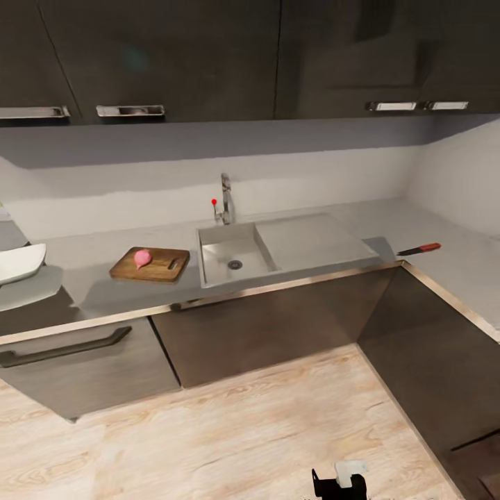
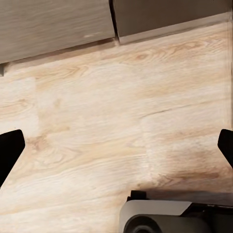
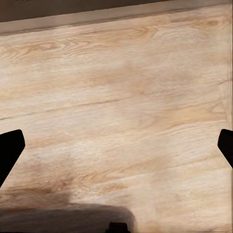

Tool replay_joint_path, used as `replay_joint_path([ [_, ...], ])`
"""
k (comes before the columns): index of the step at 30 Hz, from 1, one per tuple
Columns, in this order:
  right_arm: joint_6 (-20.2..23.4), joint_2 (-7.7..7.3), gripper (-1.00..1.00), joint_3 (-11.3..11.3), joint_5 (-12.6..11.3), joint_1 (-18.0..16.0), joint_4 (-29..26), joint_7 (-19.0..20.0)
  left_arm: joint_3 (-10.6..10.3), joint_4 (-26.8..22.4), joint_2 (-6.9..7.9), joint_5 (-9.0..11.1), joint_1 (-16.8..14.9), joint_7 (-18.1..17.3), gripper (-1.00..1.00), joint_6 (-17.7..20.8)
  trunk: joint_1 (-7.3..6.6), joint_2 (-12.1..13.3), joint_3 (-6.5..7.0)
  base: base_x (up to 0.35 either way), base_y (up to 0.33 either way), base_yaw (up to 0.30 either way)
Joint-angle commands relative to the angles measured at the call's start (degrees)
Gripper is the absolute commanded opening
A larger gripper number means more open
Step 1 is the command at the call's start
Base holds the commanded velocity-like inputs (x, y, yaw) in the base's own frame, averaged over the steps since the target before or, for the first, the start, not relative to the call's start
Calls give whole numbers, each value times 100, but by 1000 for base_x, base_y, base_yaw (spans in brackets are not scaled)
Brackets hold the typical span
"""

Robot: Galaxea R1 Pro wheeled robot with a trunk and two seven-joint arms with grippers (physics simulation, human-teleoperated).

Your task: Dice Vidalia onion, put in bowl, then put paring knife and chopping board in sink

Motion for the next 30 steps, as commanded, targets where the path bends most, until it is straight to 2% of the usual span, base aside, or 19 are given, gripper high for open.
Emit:
replay_joint_path([
  [1, -13, -2, 100, 33, 10, -6, 6, -41, -21, -3, 7, 18, 1, 46, 100, -13, 3, -10, -4, 0, 0, -279],
  [11, -13, -3, 100, 33, 8, -5, 8, -41, -19, 79, 4, 21, 1, 46, 100, -13, 3, -10, 41, 10, -4, -276],
  [21, -13, -3, 100, 36, 8, -7, 7, -41, -19, 108, 6, 19, 1, 46, 100, -13, 3, -10, 92, 94, -110, -261],
  [30, -13, -3, 100, 41, 8, -6, 12, -41, -19, 115, 6, 20, 1, 46, 100, -13, 3, -10, 142, 80, -9, -243],
])
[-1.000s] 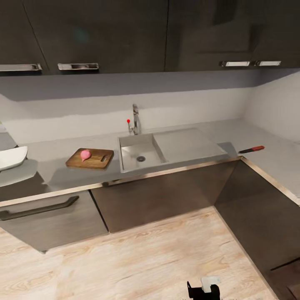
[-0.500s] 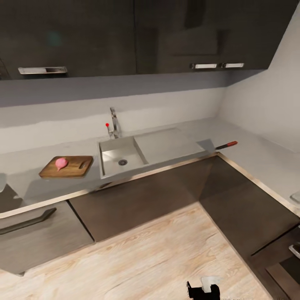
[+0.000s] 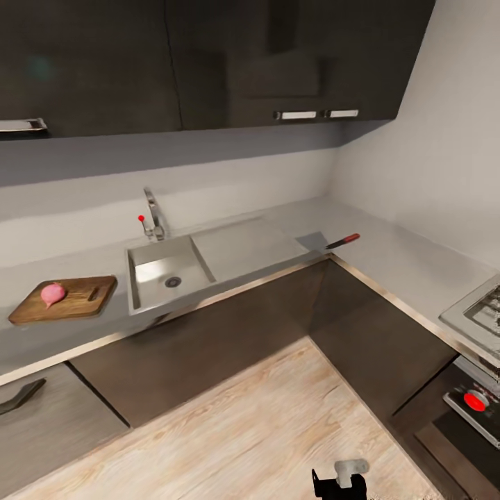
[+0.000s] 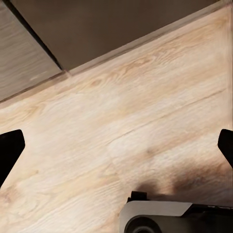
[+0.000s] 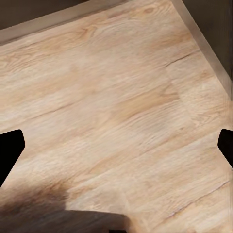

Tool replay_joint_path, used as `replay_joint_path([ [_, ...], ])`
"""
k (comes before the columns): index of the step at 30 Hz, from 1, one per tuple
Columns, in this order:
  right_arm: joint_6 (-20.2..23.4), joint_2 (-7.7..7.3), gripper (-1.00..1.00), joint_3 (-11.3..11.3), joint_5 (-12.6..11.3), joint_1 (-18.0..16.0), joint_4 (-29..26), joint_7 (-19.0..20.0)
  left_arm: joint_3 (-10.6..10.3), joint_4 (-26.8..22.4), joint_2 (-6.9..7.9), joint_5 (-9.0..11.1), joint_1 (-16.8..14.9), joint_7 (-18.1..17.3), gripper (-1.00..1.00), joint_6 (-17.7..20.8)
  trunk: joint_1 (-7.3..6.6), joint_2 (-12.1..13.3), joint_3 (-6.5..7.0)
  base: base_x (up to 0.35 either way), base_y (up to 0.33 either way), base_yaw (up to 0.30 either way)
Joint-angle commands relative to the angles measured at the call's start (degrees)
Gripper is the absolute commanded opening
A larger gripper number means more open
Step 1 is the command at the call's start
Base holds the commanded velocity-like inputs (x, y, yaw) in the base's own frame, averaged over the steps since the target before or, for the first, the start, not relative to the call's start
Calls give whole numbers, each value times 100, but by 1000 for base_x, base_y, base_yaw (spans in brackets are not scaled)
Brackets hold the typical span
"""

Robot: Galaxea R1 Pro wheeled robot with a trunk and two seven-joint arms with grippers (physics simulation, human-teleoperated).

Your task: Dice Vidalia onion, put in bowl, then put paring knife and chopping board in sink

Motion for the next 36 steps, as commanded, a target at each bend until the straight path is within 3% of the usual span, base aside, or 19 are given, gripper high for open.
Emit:
replay_joint_path([
  [1, -13, -1, 100, 33, 10, -2, 7, -41, -22, -4, 8, 15, 1, 46, 100, -13, 4, -10, -3, 50, 0, -236],
  [23, -4, 8, 100, 32, 2, -6, 9, -41, -22, 9, 1, 14, 1, 29, 100, -13, 4, -10, 75, 6, 55, -256],
  [36, -4, 15, 100, 38, 2, -4, 9, -41, -22, 37, 5, 17, 1, 29, 100, -13, 4, -10, 75, 0, 2, -155],
])
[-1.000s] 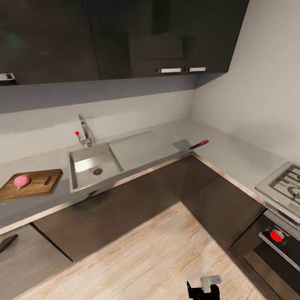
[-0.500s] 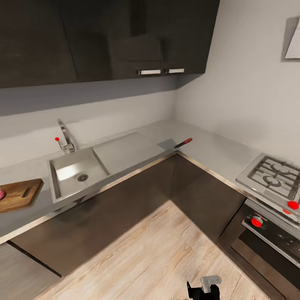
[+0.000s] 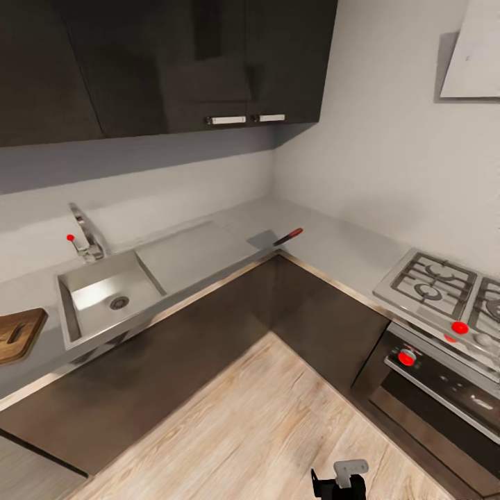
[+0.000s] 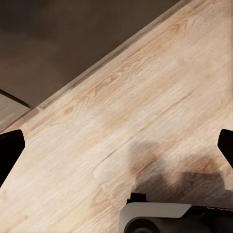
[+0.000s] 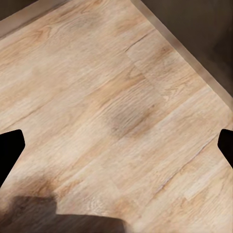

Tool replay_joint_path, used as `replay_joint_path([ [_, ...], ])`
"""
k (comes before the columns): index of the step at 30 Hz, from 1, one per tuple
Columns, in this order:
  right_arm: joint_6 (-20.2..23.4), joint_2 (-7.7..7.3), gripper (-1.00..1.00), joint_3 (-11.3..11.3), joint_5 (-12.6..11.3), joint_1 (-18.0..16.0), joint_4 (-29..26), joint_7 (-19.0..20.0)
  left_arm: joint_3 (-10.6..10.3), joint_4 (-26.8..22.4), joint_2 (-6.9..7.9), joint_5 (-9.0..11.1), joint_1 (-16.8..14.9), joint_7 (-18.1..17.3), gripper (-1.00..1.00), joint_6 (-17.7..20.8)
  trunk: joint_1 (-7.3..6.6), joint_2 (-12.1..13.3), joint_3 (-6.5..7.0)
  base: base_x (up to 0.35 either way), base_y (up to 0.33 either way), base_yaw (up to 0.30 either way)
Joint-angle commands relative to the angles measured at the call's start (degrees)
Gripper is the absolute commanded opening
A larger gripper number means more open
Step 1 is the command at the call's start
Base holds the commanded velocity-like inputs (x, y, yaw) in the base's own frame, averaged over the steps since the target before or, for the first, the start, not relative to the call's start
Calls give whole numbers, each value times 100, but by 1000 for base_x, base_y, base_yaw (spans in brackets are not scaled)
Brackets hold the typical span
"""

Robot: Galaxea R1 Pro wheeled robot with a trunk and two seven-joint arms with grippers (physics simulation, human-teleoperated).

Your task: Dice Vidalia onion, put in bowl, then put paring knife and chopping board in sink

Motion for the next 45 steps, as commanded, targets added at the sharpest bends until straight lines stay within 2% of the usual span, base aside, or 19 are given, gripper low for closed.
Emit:
replay_joint_path([
  [1, -12, -2, 100, 35, 11, -4, 4, -41, -23, -3, 8, 18, 0, 46, 100, -12, 3, -10, -9, 0, 0, -35],
  [25, -34, 15, 100, 45, 29, -4, 9, -32, -23, 15, 3, 16, 0, 46, 100, -12, 3, -10, -9, 0, 0, -3],
  [30, -46, 12, 100, 47, 43, -4, -166, -17, -22, 34, 3, 12, 0, 46, 100, -12, 3, -10, -9, 0, 0, 0],
  [33, -13, 20, 100, 50, 49, -5, -720, -40, -23, 39, 3, 12, 0, 46, 100, -12, 3, -10, -9, 0, 0, 0],
  [34, 87, 31, 100, 49, 53, -1, -1242, -55, -23, 44, 3, 12, 0, 46, 100, -12, 3, -10, -9, 0, 0, 0],
  [35, 197, 35, 100, 49, 63, -3, -1490, -59, -23, 47, 3, 11, 0, 46, 100, -12, 3, -10, -9, 0, 0, 0],
  [36, 430, 35, 100, 49, 82, -2, -1872, -63, -23, 50, 3, 13, 0, 46, 100, -12, 3, -10, -9, 0, 0, 0],
  [39, 817, 34, 100, 52, 96, 1, -2399, -66, -23, 115, 0, 12, 0, 46, 100, -12, 3, -10, -9, 0, 0, 0],
  [41, 1386, 40, 100, 47, 98, -1, -3093, -65, -23, 178, -4, 10, 0, 46, 100, -12, 3, -10, -9, 0, 0, 0],
  [45, 2015, 69, 100, 45, 102, -7, -3884, -69, -23, 197, -6, 10, 0, 46, 100, -12, 3, -10, -9, 0, 0, 0],
])
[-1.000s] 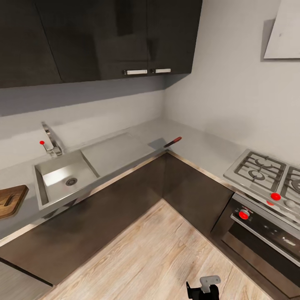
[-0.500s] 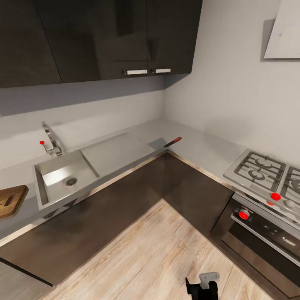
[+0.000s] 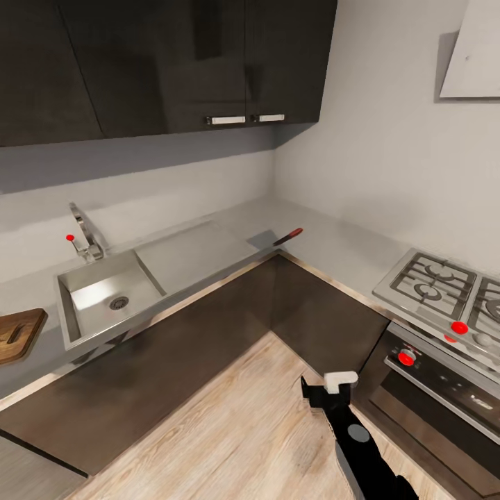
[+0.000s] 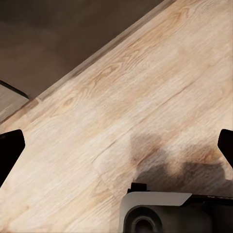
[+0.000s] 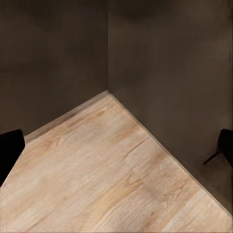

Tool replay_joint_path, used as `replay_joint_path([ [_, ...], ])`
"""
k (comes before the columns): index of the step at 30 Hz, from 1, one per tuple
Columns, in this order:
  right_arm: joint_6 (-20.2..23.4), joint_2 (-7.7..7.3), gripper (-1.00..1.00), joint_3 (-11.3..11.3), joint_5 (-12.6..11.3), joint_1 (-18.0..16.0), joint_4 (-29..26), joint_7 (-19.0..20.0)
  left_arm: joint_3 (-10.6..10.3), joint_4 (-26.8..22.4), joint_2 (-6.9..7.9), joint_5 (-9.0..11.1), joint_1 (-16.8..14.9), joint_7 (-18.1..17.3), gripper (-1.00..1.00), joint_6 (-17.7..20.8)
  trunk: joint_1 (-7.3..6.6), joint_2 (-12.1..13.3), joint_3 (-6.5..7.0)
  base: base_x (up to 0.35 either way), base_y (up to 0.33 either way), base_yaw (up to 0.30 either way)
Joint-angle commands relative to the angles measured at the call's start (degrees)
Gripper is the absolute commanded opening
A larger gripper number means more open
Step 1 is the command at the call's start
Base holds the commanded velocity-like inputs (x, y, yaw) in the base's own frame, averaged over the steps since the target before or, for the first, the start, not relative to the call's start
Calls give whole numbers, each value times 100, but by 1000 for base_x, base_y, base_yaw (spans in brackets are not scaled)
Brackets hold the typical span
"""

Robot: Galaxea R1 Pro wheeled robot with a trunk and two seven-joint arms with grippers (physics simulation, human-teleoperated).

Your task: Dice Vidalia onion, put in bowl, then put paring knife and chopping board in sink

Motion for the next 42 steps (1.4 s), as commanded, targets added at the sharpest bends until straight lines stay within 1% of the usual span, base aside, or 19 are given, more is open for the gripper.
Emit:
replay_joint_path([
  [1, 223, 3, 100, 14, 16, -6, -196, -43, -25, 0, 8, 17, 0, 47, 100, -11, 4, -10, -10, 0, 0, 0],
  [3, 605, 17, 100, 18, 20, -19, -544, -99, -25, 9, 8, 17, 0, 47, 100, -11, 4, -10, -10, 0, 0, 0],
  [6, 1035, 62, 100, 19, 24, -50, -916, -205, -25, 13, 7, 17, 0, 47, 100, -11, 4, -10, -10, 0, 0, 0],
  [9, 1570, 188, 100, 20, 29, -186, -1346, -380, -25, 11, 7, 17, 0, 47, 100, -11, 4, -10, -10, 0, 0, 0],
  [12, 1994, 362, 100, 20, 95, -525, -1567, -535, -25, 11, 7, 17, 0, 47, 100, -11, 4, -10, -10, 0, 0, 0],
  [15, 2296, 536, 100, 20, 306, -937, -1619, -601, -25, 9, 7, 17, 0, 47, 100, -11, 4, -10, -10, 0, 0, 0],
  [16, 2355, 571, 100, 20, 341, -1004, -1620, -605, -25, 9, 7, 17, 0, 47, 100, -11, 4, -10, -10, 0, 0, 0],
  [18, 2590, 686, 100, 20, 453, -1282, -1623, -616, -25, 9, 7, 17, 0, 47, 100, -11, 4, -10, -10, 0, 0, 0],
  [20, 2755, 728, 100, 20, 500, -1504, -1606, -622, -25, 10, 7, 17, 0, 47, 100, -11, 4, -10, -10, 0, 0, 0],
  [22, 3021, 757, 100, 20, 533, -1897, -1549, -629, -29, 31, 0, 21, 0, 47, 100, -11, 4, -10, -10, 0, 0, 0],
  [25, 3332, 769, 100, 20, 549, -2449, -1313, -634, -32, 97, -85, 14, 0, 47, 100, -12, 4, -10, -10, 0, 0, 0],
  [26, 3354, 769, 100, 20, 551, -2543, -1241, -635, -33, 104, -93, 13, 0, 47, 100, -14, 4, -10, -10, 0, 0, 0],
  [28, 3405, 771, 100, 20, 555, -3154, -650, -673, -33, 120, -112, 10, 0, 45, 100, -16, 4, -10, -10, 0, -34, 0],
  [29, 3409, 771, 100, 20, 556, -3318, -477, -686, -33, 121, -115, 9, 0, 46, 100, -17, 4, -10, -10, 6, -87, 0],
  [30, 3412, 771, 100, 19, 557, -3629, -126, -704, -33, 121, -118, 9, 0, 43, 100, -16, 4, -10, -10, 32, -139, 0],
  [31, 3397, 772, 100, 13, 553, -4395, 828, -729, -33, 128, -128, 9, 0, 44, 100, -15, 4, -10, -10, 84, -230, 0],
  [32, 3392, 772, 100, 13, 548, -4556, 1042, -732, -33, 129, -130, 8, 0, 43, 100, -15, 4, -10, -10, 92, -247, 0],
  [36, 3385, 772, 100, 12, 543, -4781, 1354, -731, -33, 131, -132, 12, 0, 45, 100, -13, 4, -10, -10, 100, -265, 0],
  [42, 3380, 769, 100, -3, 521, -4856, 1466, -686, -33, 157, -133, 14, 0, 46, 100, -15, 4, -10, -10, 106, -280, 0],
])
